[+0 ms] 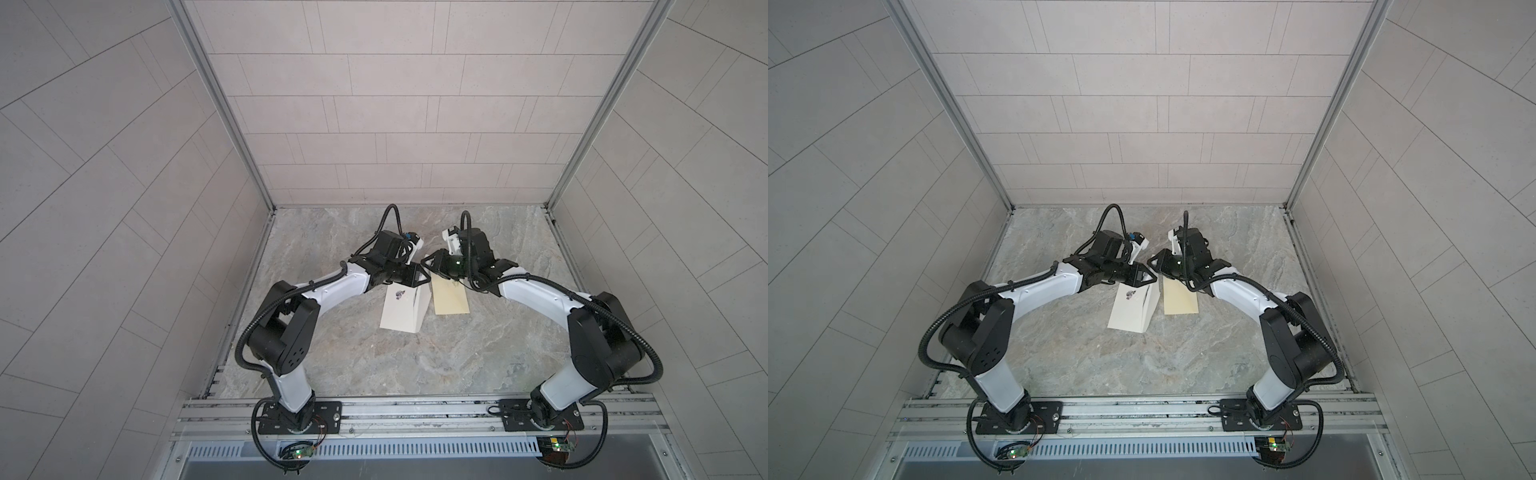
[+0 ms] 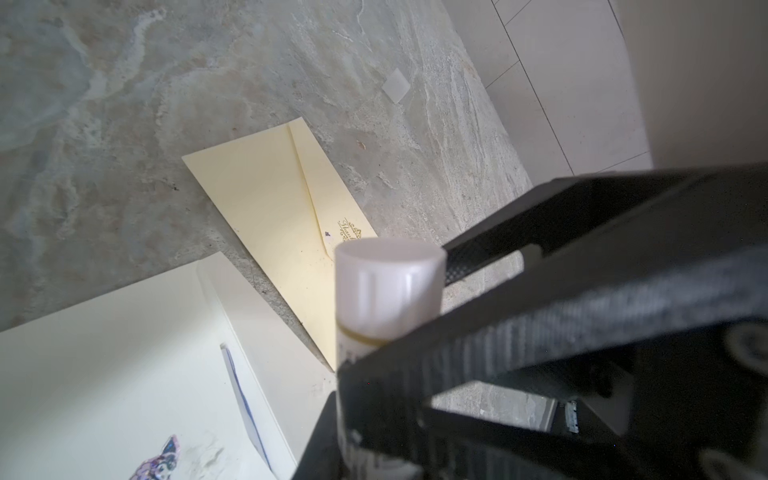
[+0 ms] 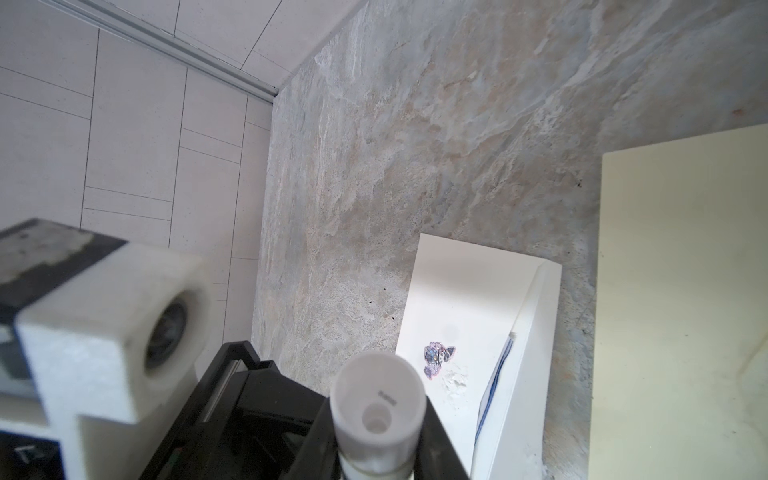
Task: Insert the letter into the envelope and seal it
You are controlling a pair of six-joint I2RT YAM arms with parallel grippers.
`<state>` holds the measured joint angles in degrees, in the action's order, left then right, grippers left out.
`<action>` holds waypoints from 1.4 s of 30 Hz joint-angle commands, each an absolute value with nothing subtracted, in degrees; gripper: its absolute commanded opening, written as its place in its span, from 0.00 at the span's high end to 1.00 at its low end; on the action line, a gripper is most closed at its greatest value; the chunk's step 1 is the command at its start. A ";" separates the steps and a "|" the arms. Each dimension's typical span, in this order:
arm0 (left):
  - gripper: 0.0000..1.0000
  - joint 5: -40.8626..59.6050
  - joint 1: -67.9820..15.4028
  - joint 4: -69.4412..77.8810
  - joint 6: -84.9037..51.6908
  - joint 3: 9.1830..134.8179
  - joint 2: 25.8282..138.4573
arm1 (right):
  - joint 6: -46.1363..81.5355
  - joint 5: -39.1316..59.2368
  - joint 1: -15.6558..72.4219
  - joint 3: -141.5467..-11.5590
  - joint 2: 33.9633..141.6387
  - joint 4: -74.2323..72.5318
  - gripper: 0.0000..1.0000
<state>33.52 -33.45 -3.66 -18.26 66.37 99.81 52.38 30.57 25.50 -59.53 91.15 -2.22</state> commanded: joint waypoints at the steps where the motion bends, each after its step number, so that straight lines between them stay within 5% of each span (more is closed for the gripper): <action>1: 1.00 30.88 -33.57 -2.91 -15.58 65.39 97.82 | 53.88 31.55 24.91 -58.74 87.92 -3.05 0.84; 4: 1.00 30.07 -34.25 -3.47 -13.05 63.79 96.44 | 53.27 32.44 23.33 -58.45 87.32 -1.74 0.63; 7: 1.00 29.95 -35.28 -4.62 -10.24 62.43 94.74 | 50.78 35.28 21.63 -59.30 87.62 1.04 0.58; 17: 1.00 28.13 -37.15 -8.34 -5.52 60.99 92.63 | 40.67 46.16 21.08 -62.43 90.59 10.65 0.57; 27: 1.00 28.50 -38.22 -9.12 -3.87 61.60 93.55 | 39.15 45.96 23.24 -63.43 93.07 12.29 0.65; 42: 1.00 29.09 -38.61 -10.37 -2.39 60.82 93.01 | 39.30 44.68 23.20 -64.86 94.04 12.77 0.64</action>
<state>27.51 -37.87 -9.87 -4.38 61.23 94.06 40.29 45.89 23.16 -63.79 93.34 13.47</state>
